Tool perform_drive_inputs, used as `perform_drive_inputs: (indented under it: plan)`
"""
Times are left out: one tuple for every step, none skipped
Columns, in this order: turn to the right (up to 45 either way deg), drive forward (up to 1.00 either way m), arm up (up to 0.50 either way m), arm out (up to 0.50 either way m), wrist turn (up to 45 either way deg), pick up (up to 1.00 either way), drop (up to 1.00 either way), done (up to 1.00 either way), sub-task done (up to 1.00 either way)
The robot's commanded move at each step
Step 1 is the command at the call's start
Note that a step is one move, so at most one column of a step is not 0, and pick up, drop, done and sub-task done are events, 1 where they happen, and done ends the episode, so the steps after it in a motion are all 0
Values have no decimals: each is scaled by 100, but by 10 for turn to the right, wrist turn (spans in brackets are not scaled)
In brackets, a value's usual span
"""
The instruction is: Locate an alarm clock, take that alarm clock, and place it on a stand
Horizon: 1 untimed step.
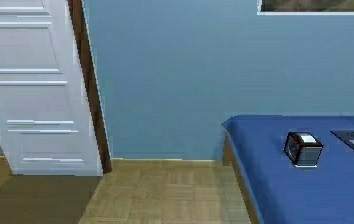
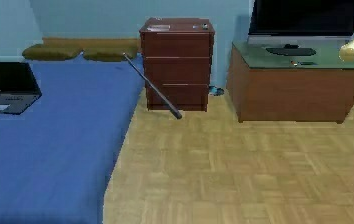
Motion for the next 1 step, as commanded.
perform_drive_inputs:
  plan:
    - [0,30,0,0,0,0,0,0,0]
